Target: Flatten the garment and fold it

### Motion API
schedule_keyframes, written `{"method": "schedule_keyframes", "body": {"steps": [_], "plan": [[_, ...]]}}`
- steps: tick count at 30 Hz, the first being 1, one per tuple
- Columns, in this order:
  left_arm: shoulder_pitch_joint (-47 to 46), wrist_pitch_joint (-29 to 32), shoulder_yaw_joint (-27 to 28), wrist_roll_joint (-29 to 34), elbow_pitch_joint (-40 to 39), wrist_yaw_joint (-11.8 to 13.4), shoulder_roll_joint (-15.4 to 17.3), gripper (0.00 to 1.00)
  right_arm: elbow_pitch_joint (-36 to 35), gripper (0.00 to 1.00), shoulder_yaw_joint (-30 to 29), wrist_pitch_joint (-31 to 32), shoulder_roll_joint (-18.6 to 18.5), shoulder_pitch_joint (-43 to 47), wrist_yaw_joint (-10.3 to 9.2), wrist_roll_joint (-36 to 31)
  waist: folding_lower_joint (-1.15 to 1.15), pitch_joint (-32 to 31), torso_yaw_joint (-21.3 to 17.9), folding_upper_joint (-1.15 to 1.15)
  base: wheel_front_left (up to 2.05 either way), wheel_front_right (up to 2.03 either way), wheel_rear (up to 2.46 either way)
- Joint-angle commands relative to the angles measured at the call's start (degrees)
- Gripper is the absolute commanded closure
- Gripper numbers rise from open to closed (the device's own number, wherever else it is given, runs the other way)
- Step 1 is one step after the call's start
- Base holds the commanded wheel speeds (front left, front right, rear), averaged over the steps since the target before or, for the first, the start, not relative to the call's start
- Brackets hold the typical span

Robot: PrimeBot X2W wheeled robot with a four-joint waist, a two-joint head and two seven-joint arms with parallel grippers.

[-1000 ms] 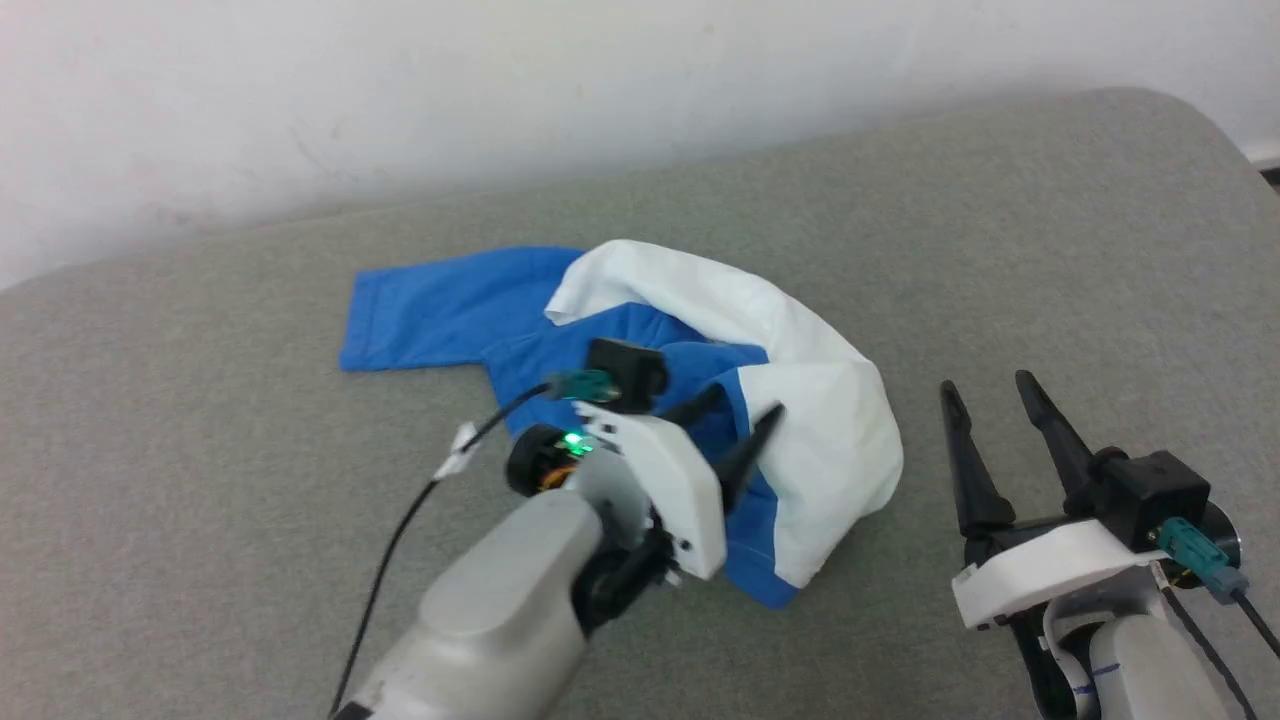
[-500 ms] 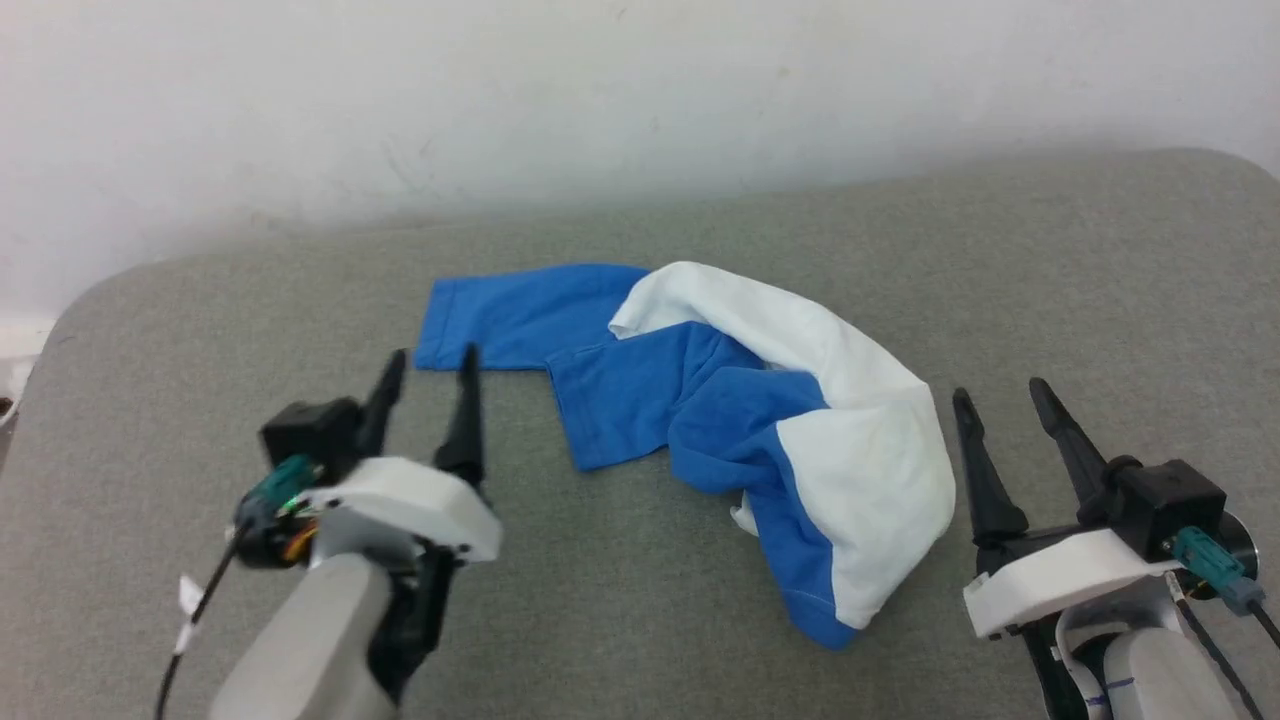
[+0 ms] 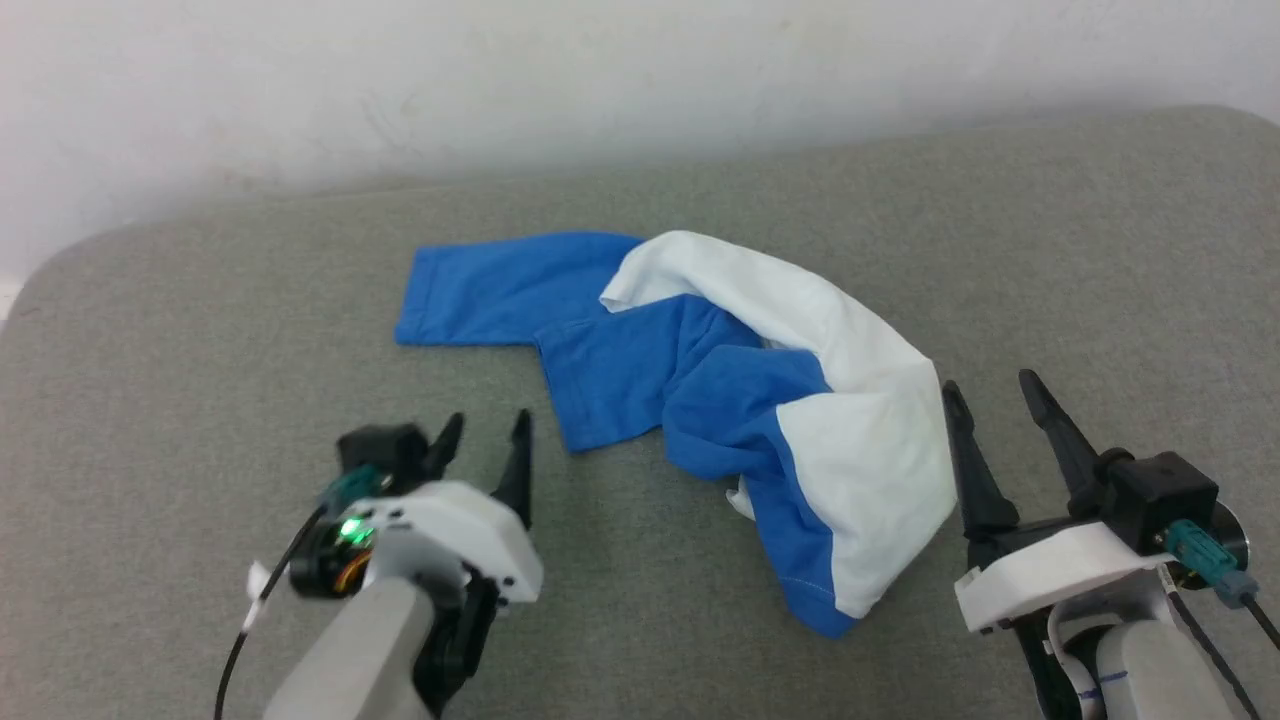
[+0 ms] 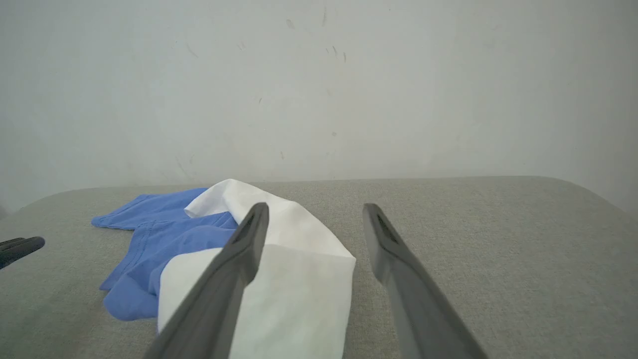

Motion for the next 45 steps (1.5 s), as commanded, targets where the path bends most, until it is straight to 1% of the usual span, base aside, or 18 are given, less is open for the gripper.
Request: {"method": "schedule_keyframes", "body": {"steps": [1, 4, 7, 13, 16, 17, 18, 19, 21, 22, 25, 28, 31, 35, 39, 41, 44, 45], "plan": [[-2.31, 1.82, -0.73, -0.05, 1.17, -0.46, -0.43, 0.00, 0.04, 0.00, 0.32, -0.42, 0.02, -0.73, -0.05, 0.52, 0.00, 1.27, -1.17, 0.00, 0.00, 0.00, 0.00], [-5.89, 7.73, -2.39, -0.39, 4.57, -0.44, -1.48, 0.00, 0.67, 0.00, 0.88, -0.90, 0.02, -1.23, -0.05, 0.98, 0.00, 2.23, -2.28, 0.00, 0.00, 0.00, 0.00], [-8.94, 14.07, -3.74, -0.72, 7.80, 0.18, -2.08, 0.00, 1.33, 0.00, 1.23, -1.41, 0.02, -1.85, -0.05, 1.46, 0.00, 3.12, -3.50, 0.00, 0.00, 0.00, 0.00], [-12.74, 24.07, -6.71, -0.12, 11.86, 1.47, -2.27, 0.00, 2.54, 0.00, 1.59, -2.44, 0.02, -2.79, -0.05, 2.02, 0.00, 4.31, -5.17, 0.00, 0.00, 0.00, 0.00], [-13.18, 28.05, -8.29, -0.43, 12.27, 0.62, -2.67, 0.00, 2.95, 0.00, 1.52, -2.81, 0.02, -2.95, -0.05, 2.15, 0.00, 4.53, -5.39, 0.00, 0.00, 0.00, 0.00], [-13.33, 28.43, -8.69, -0.31, 12.06, 0.31, -2.64, 0.36, 3.05, 0.00, 1.45, -2.93, 0.02, -2.97, -0.05, 2.17, 0.00, 4.57, -5.36, 0.00, 0.00, 0.00, 0.00], [-13.40, 28.19, -8.80, -0.22, 11.77, 0.13, -2.60, 0.98, 3.18, 0.00, 1.36, -3.03, 0.02, -2.98, -0.05, 2.18, 0.00, 4.58, -5.28, 0.00, 0.00, 0.00, 0.00], [-13.42, 27.45, -8.81, -0.02, 11.47, 0.10, -2.53, 1.00, 3.32, 0.00, 1.26, -3.12, 0.02, -3.01, -0.05, 2.21, 0.00, 4.57, -5.14, 0.00, 0.00, 0.00, 0.00], [-13.10, 24.95, -8.30, 0.05, 10.80, 0.06, -2.51, 1.00, 3.55, 0.00, 0.98, -3.28, 0.02, -3.10, -0.05, 2.21, 0.00, 4.42, -4.58, 0.00, 0.00, 0.00, 0.00], [-13.10, 24.95, -8.30, 0.05, 10.80, 0.06, -2.51, 1.00, 3.55, 0.00, 0.98, -3.28, 0.02, -3.10, -0.05, 2.21, 0.00, 4.42, -4.58, 0.00, 0.00, 0.00, 0.00], [-11.83, 20.48, -6.91, -0.32, 9.70, 0.10, -2.32, 1.00, 3.77, 0.00, 0.83, -3.41, 0.02, -3.18, -0.05, 2.06, 0.00, 3.99, -3.35, 0.00, 0.00, 0.00, 0.00], [-9.71, 15.54, -4.51, -1.20, 7.84, 0.51, -1.38, 1.00, 3.82, 0.00, 0.63, -3.35, 0.02, -3.11, -0.05, 1.71, 0.00, 3.26, -1.80, 0.00, 0.00, 0.00, 0.00], [-6.45, 11.55, -1.29, -2.54, 5.12, 1.83, 0.51, 1.00, 3.74, 0.00, 0.47, -3.05, 0.02, -2.75, -0.05, 1.24, 0.00, 2.19, -0.15, 0.00, 0.00, 0.00, 0.00], [-0.74, 9.39, 2.60, -3.83, 0.42, 5.01, 4.37, 1.00, 3.34, 0.00, 0.04, -2.46, 0.02, -2.05, -0.05, 0.78, 0.00, 0.87, 2.10, 0.00, 0.00, 0.00, 0.00], [5.36, 9.54, 6.07, -4.14, -4.08, 10.10, 8.78, 1.00, 3.05, 0.00, -0.22, -1.89, 0.02, -1.42, -0.05, 0.42, 0.00, -0.15, 4.07, 0.00, 0.00, 0.00, 0.00], [8.13, 10.25, 7.20, -4.34, -6.12, 12.28, 10.32, 1.00, 2.89, 0.00, -0.22, -1.68, 0.02, -1.11, -0.05, 0.36, 0.00, -0.56, 4.85, 0.00, 0.00, 0.00, 0.00], [11.40, 11.70, 7.87, -4.99, -8.82, 13.87, 11.66, 1.00, 2.58, 0.00, -0.03, -1.37, 0.02, -0.76, -0.05, 0.33, 0.00, -0.90, 5.51, 0.00, 0.00, 0.00, 0.00], [12.07, 11.96, 7.81, -5.06, -9.64, 14.08, 11.83, 0.60, 2.50, 0.00, 0.00, -1.29, 0.02, -0.69, -0.05, 0.33, 0.00, -0.98, 5.65, 0.00, 0.00, 0.00, 0.00]]}}
